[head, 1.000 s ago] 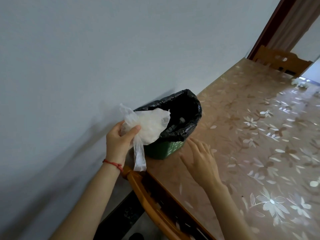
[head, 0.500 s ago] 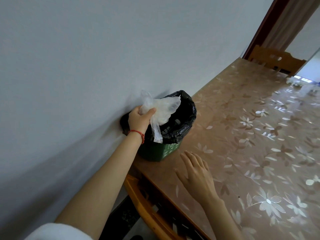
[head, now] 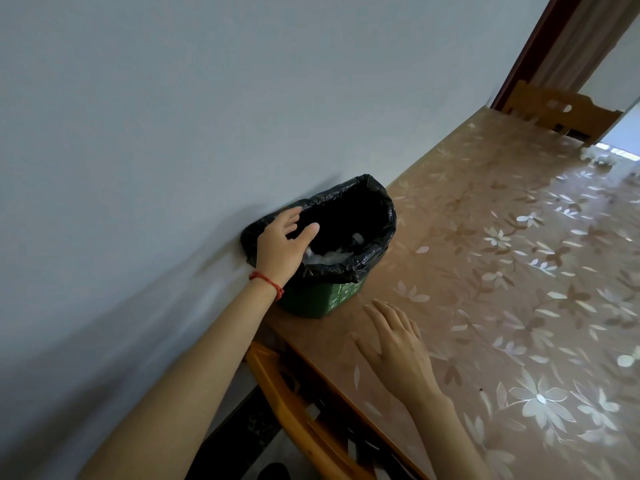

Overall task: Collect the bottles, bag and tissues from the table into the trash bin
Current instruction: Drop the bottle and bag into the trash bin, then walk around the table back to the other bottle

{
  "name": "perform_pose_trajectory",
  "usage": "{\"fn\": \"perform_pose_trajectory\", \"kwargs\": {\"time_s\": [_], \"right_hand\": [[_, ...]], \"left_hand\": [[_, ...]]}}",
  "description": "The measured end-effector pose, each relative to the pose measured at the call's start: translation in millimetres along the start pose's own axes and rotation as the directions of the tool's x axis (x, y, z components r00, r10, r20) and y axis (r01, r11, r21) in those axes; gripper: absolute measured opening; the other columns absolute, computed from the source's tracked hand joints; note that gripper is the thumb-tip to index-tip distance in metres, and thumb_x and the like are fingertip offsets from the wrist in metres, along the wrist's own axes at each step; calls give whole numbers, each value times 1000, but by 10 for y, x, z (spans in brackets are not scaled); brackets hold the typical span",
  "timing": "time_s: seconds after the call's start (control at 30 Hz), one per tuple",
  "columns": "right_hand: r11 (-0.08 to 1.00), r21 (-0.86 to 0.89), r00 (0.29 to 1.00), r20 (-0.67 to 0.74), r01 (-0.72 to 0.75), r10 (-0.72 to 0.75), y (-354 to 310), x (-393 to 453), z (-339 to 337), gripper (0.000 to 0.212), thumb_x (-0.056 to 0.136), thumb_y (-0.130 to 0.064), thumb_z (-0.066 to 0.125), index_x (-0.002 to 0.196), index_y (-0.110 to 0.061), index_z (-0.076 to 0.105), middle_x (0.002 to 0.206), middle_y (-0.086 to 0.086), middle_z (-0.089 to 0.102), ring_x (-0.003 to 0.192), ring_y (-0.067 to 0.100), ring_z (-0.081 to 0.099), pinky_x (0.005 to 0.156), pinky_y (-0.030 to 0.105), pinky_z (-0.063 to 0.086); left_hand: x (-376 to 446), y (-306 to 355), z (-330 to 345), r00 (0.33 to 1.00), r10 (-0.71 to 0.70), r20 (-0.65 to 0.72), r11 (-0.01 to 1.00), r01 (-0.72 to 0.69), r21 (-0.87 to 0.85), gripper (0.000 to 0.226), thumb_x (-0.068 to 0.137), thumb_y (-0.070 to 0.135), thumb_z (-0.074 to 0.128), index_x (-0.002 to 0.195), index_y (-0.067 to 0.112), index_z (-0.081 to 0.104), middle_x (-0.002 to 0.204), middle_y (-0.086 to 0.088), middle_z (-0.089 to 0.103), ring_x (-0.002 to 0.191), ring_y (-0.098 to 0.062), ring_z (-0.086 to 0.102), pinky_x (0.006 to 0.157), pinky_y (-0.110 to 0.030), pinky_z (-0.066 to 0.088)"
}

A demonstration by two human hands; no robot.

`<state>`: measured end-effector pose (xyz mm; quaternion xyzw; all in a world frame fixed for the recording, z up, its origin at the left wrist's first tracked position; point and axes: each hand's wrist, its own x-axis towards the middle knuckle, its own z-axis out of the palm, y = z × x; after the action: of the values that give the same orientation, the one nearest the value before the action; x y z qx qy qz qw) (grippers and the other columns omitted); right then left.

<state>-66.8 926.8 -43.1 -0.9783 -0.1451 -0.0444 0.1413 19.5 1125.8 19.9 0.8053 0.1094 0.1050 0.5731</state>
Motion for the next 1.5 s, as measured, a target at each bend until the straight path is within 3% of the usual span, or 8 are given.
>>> {"fn": "perform_pose_trajectory", "kwargs": {"time_s": [0.17,0.3,0.4,0.7,0.83,1.13,1.37,1.5], "right_hand": [[999,-11,999,-2,-39,39,39,-24,31,58,85,-55,35,121,-15,57,125,5,60,118,23,54,95,38,44],[995,3,995,16,-101,101,79,-100,66,63,85,-57,30,128,-16,51,133,5,54,125,24,47,102,45,40],[991,-19,991,3,-131,131,86,-183,94,63,86,-56,30,128,-14,51,132,7,54,124,25,48,101,42,39],[953,-51,953,-53,-300,297,-7,-629,71,52,86,-40,58,128,-11,50,133,10,53,124,28,48,101,42,37],[919,-53,920,-68,-390,386,-33,-917,46,53,86,-42,56,129,-11,49,134,11,51,125,28,46,102,43,36],[816,-61,815,-133,-574,564,129,-1541,-85,63,86,-54,31,128,-10,49,132,13,53,121,29,50,99,44,40],[719,-32,711,-186,-694,678,439,-2152,-265,65,85,-53,31,126,-7,51,129,16,56,118,31,53,96,45,43],[640,1,626,-208,-768,752,620,-2608,-354,64,86,-53,31,126,-8,51,128,15,56,119,30,52,95,45,45]], "left_hand": [[-379,-118,-111,966,259,20,939,-257,229,43,85,24,63,124,8,54,127,-9,57,116,-8,46,98,-22,36],[-616,-357,-157,908,392,145,798,-414,438,51,86,39,49,124,6,54,127,-14,57,121,-27,50,104,-39,38],[-750,-527,-175,857,438,272,647,-510,567,51,86,40,45,124,7,53,127,-15,57,121,-29,50,106,-44,31],[-984,-769,-204,773,389,500,512,-633,580,54,86,44,40,124,9,52,126,-14,58,118,-30,54,97,-47,42],[-1068,-822,-137,736,304,605,482,-666,569,65,92,54,18,126,9,51,128,-14,57,121,-31,52,97,-49,41],[-1277,-725,264,627,275,729,443,-756,482,65,86,51,28,132,9,46,136,-16,49,128,-33,44,103,-49,35],[-1591,-529,827,496,284,820,376,-845,381,62,85,50,32,129,9,50,132,-17,53,124,-34,48,99,-51,40],[-1878,-382,1179,397,331,856,352,-894,278,55,88,42,49,132,9,46,136,-17,49,128,-34,43,104,-48,33]]}}
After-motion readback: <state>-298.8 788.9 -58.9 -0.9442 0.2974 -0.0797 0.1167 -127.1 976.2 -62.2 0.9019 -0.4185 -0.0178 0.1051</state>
